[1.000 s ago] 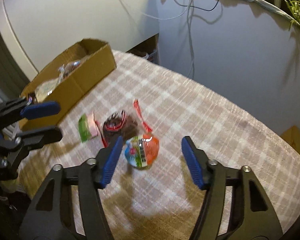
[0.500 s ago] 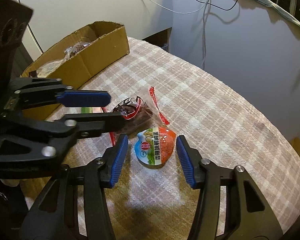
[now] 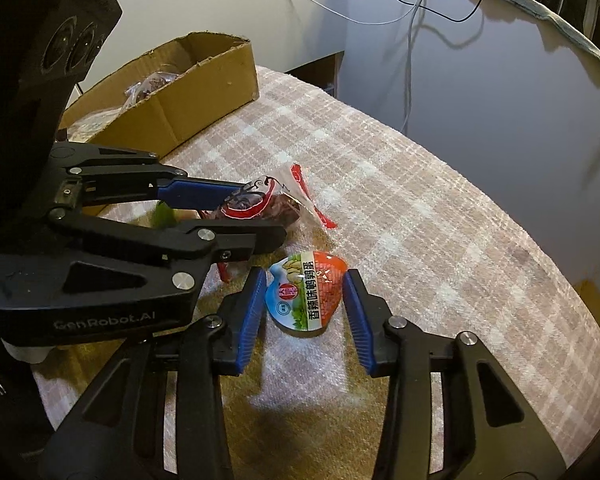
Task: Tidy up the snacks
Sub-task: 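Grasp the red-patterned candy bag with the left tool while the right tool grasps the jelly cup, then carry the red candy bag and jelly cup over the box and lower them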
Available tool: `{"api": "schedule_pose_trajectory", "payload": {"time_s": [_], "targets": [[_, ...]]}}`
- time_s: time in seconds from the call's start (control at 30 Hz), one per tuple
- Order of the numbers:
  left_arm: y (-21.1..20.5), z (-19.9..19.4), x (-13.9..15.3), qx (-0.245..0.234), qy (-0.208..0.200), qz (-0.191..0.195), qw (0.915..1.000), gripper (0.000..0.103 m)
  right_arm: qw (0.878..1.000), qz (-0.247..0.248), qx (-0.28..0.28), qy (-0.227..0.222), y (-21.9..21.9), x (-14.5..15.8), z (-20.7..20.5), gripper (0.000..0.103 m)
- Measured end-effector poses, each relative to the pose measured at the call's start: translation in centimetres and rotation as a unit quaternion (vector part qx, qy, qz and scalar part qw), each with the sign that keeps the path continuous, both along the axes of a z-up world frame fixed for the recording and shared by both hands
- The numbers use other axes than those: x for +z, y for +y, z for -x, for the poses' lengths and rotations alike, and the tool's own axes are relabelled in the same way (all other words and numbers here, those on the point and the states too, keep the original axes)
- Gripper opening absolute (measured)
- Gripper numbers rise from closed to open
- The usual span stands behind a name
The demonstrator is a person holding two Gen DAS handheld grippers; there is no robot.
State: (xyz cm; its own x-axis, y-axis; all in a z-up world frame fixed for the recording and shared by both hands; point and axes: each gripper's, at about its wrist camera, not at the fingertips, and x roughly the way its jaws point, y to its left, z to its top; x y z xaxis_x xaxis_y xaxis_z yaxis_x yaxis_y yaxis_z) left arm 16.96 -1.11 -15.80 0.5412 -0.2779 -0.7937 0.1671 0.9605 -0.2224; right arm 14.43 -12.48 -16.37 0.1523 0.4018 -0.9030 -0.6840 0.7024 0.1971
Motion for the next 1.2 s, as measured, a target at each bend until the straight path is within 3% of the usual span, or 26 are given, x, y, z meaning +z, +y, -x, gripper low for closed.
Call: {"api": "schedule_pose_trajectory", "payload": {"time_s": [0.37, 0.63, 0.9, 1.2], "targets": [[0.7, 1.2, 1.3, 0.011, -0.017, 0.0, 0.9998, 0.031, 1.0, -0.01, -0.02, 0.007, -1.2, 0.4, 0.3, 0.032], [1.5, 3.1, 2.9, 0.017, -0.04, 0.002, 0.9991, 0.031, 0.999, -0.02, -0.036, -0.001, -1.9, 1.8, 0.7, 0.031], [3.4, 5.5, 5.5, 0.031, -0.073, 0.005, 0.9968, 0.031, 0.998, -0.042, -0.039, -0.02, -1.5, 4.6, 0.8, 0.031], [7.3, 7.6, 7.4, 0.066, -0.1, -0.004, 0.9927, 0.031, 0.996, -0.068, -0.026, -0.044, 1.9, 7.7, -0.1, 0.031]]}}
